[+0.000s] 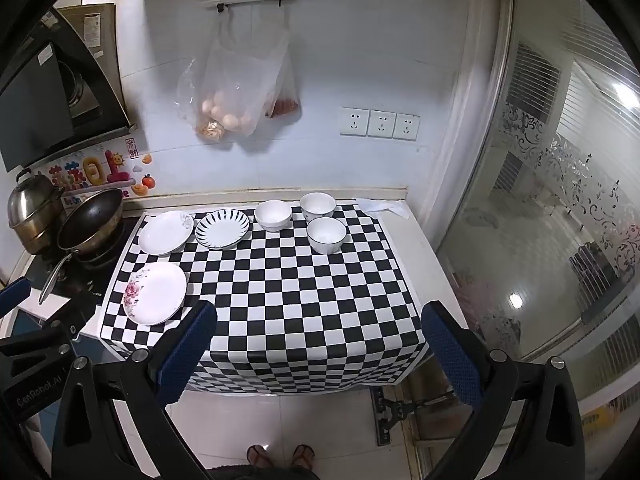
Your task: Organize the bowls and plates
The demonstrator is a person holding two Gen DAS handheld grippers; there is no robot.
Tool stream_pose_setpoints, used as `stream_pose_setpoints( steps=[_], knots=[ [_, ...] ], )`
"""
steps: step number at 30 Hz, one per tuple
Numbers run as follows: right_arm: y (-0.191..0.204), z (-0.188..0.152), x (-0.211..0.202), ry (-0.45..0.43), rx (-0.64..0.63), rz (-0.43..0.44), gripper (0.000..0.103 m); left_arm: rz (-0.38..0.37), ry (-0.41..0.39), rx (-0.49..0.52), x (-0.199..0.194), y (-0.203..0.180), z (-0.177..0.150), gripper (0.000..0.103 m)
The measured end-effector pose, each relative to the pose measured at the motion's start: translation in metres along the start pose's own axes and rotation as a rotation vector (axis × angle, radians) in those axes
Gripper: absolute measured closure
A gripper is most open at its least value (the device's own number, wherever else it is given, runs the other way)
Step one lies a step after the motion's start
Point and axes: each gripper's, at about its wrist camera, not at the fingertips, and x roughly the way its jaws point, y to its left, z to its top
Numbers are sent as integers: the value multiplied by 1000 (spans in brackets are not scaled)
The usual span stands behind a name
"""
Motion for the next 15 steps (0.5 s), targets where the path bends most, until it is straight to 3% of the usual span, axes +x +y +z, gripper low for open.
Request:
stream_pose_setpoints(
  steps=[15],
  knots=[
    [-4,-6,-9,-7,17,6,0,-1,-5,9,-4,-8,3,2]
  ],
)
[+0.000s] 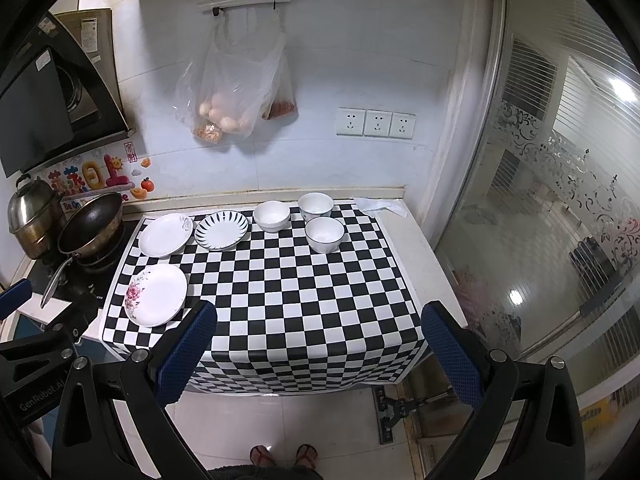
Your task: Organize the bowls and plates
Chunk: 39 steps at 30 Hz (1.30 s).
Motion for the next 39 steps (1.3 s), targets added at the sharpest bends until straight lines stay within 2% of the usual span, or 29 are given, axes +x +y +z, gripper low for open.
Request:
stream_pose_setpoints(
  steps=[39],
  knots=[
    [6,10,-7,-3,10,3,0,-3,-13,1,-3,0,8,2]
  ],
)
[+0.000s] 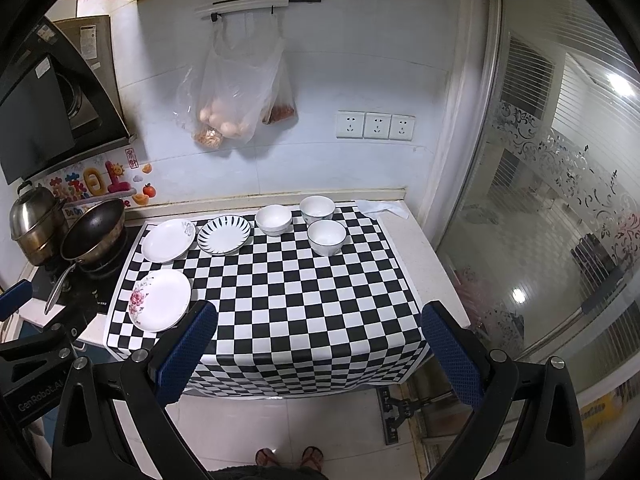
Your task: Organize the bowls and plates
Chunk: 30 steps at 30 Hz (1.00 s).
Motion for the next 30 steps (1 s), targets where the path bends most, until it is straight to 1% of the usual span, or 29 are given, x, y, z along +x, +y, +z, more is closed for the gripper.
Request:
stream_pose_setpoints(
  steps=[6,24,27,30],
  knots=[
    [-1,-1,0,0,2,2,0,-1,-3,2,1,-2,8,2],
    [-2,-3,0,-3,5,1,0,-3,-7,4,0,-3,7,2],
    [-3,-4,1,-3,7,2,0,-13,-1,8,6,0,14,2],
    [0,-4,4,2,18,5,0,-24,6,-4,22,12,17,2]
  ],
)
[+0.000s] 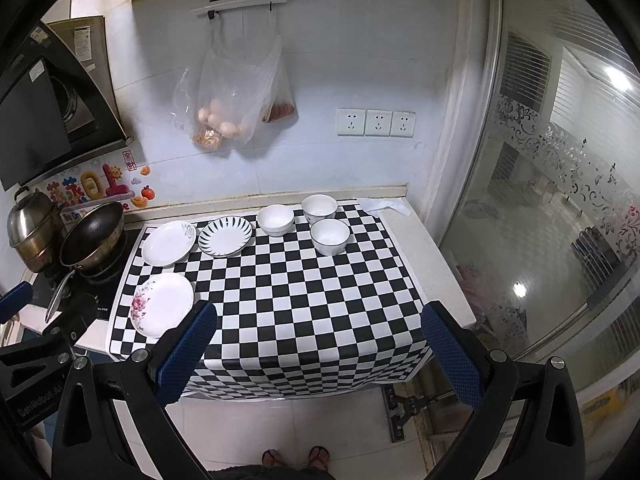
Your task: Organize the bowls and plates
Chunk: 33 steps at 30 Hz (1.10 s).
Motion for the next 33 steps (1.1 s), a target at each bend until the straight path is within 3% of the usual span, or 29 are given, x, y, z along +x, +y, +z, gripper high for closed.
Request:
stream_pose_setpoints(
  steps=[3,6,8,11,16,20,27,31,33],
  knots=[
    [5,3,18,-10,37,45,0,5,32,-32,31,24,-1,2],
    [16,1,54,2,26,86,0,56,90,-70,78,57,-12,2],
    [32,-4,95,80,-5,110,0,114,148,-92,115,81,-23,2],
    [61,-15,158,231,-20,214,0,148,286,-148,180,123,-43,2],
    [120,-36,266,412,-67,315,1,144,477,-242,272,181,-76,2],
    [172,-41,348,512,-109,378,9,136,564,-353,334,219,-95,13],
    [247,-47,480,715,-184,452,33,114,663,-409,424,249,-103,33],
    [271,-51,522,812,-202,497,40,88,708,-393,452,250,-100,42],
    [282,-55,540,861,-213,525,48,71,740,-384,463,248,-101,53]
  ],
)
